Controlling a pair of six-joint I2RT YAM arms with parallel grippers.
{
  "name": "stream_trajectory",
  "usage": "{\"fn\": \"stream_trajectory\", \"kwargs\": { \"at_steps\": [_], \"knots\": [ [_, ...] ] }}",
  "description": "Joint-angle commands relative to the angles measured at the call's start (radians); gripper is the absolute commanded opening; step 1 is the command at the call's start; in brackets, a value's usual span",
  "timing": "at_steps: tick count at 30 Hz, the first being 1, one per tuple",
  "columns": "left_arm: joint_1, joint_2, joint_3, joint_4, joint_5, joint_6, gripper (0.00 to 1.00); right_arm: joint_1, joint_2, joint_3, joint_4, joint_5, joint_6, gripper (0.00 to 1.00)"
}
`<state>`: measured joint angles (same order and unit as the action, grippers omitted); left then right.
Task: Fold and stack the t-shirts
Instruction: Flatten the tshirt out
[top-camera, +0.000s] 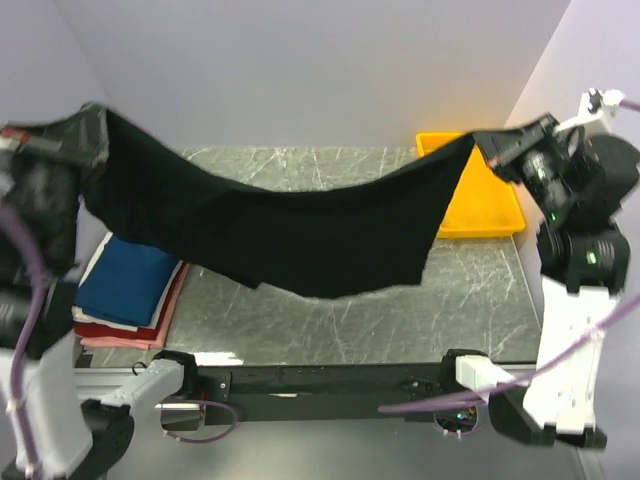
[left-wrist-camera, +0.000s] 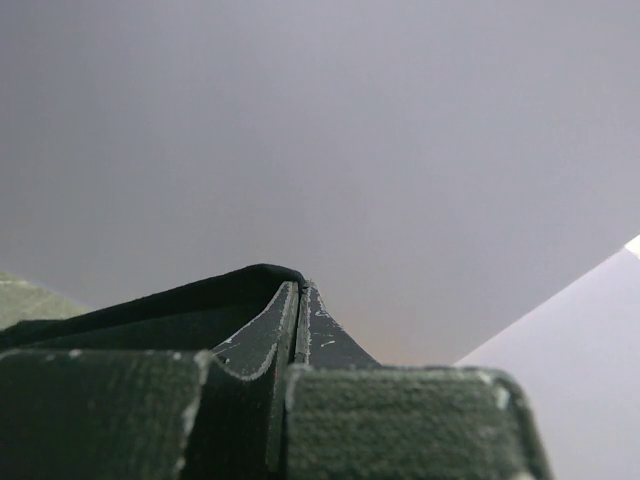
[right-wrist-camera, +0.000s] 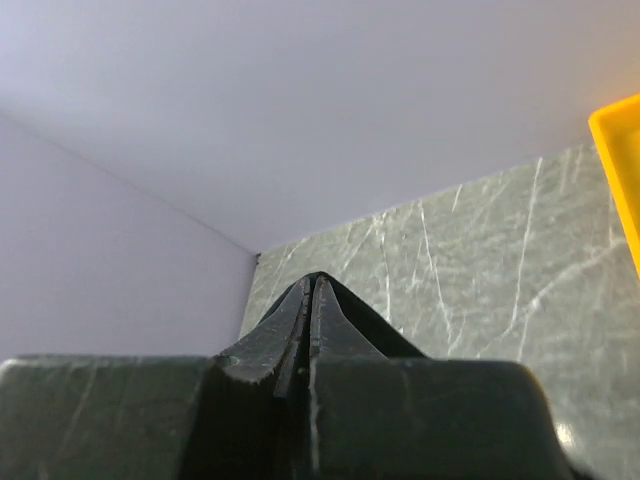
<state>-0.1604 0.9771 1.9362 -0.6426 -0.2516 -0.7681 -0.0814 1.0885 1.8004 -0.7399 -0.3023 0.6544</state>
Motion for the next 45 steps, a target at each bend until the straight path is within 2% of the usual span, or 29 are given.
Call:
{"fn": "stream_trajectory", "kwargs": {
  "at_steps": [1, 5, 7, 9, 11, 12, 13, 15, 17, 21, 25, 27, 29, 30, 31, 33, 34, 36, 37, 39, 40, 45],
  "knots": [
    [0.007, 0.156, -0.029, 0.204, 0.012, 0.05, 0.0, -0.006, 0.158, 0.031, 0.152, -0.032, 0.02, 0.0],
    [0.019, 0.354, 0.047, 0.345, 0.055, 0.067, 0.0, -0.008, 0.335, 0.117, 0.305, -0.057, 0.033, 0.0],
    [0.031, 0.513, 0.189, 0.386, 0.087, 0.078, 0.0, -0.008, 0.466, 0.243, 0.32, -0.043, 0.033, 0.0],
    [0.061, 0.694, 0.402, 0.386, 0.147, 0.075, 0.0, -0.014, 0.562, 0.351, 0.33, -0.052, 0.034, 0.0],
    [0.093, 0.853, 0.626, 0.379, 0.19, 0.064, 0.0, -0.02, 0.693, 0.532, 0.323, -0.058, 0.048, 0.0],
    [0.105, 0.885, 0.667, 0.394, 0.231, 0.041, 0.0, -0.027, 0.759, 0.586, 0.326, -0.067, 0.056, 0.0],
    [0.119, 0.897, 0.678, 0.455, 0.244, 0.027, 0.0, -0.031, 0.783, 0.664, 0.332, -0.073, 0.066, 0.0],
    [0.156, 0.861, 0.58, 0.55, 0.287, 0.0, 0.0, -0.043, 0.8, 0.68, 0.381, -0.084, 0.097, 0.0],
    [0.185, 0.815, 0.502, 0.619, 0.305, -0.022, 0.0, -0.055, 0.76, 0.607, 0.453, -0.081, 0.108, 0.0],
    [0.203, 0.767, 0.472, 0.61, 0.33, -0.01, 0.0, -0.064, 0.633, 0.41, 0.533, -0.06, 0.096, 0.0],
    [0.228, 0.68, 0.373, 0.603, 0.363, -0.014, 0.0, -0.072, 0.567, 0.226, 0.545, -0.072, 0.085, 0.0],
    [0.228, 0.611, 0.264, 0.584, 0.379, -0.01, 0.0, -0.08, 0.527, 0.098, 0.55, -0.089, 0.086, 0.0],
    [0.228, 0.502, 0.054, 0.596, 0.384, -0.017, 0.0, -0.08, 0.487, -0.014, 0.58, -0.104, 0.093, 0.0],
    [0.228, 0.461, -0.024, 0.603, 0.376, -0.026, 0.0, -0.08, 0.447, -0.127, 0.592, -0.107, 0.096, 0.0],
    [0.228, 0.421, -0.178, 0.604, 0.37, -0.037, 0.0, -0.08, 0.426, -0.188, 0.611, -0.112, 0.103, 0.0],
    [0.229, 0.298, -0.332, 0.603, 0.368, -0.054, 0.0, -0.08, 0.372, -0.366, 0.637, -0.135, 0.114, 0.0],
    [0.228, 0.255, -0.477, 0.591, 0.358, -0.066, 0.0, -0.08, 0.355, -0.424, 0.645, -0.138, 0.129, 0.0],
    [0.228, 0.135, -0.618, 0.574, 0.338, -0.089, 0.0, -0.08, 0.324, -0.572, 0.657, -0.164, 0.123, 0.0],
    [0.228, 0.1, -0.743, 0.536, 0.331, -0.097, 0.0, -0.08, 0.315, -0.617, 0.631, -0.159, 0.12, 0.0],
    [0.229, 0.002, -0.863, 0.492, 0.321, -0.131, 0.0, -0.084, 0.291, -0.737, 0.614, -0.143, 0.096, 0.0],
    [0.228, -0.056, -0.973, 0.438, 0.315, -0.135, 0.0, -0.087, 0.284, -0.769, 0.584, -0.133, 0.087, 0.0],
    [0.228, -0.224, -1.27, 0.29, 0.255, -0.192, 0.0, -0.092, 0.255, -1.01, 0.614, -0.155, 0.076, 0.0]
  ]
}}
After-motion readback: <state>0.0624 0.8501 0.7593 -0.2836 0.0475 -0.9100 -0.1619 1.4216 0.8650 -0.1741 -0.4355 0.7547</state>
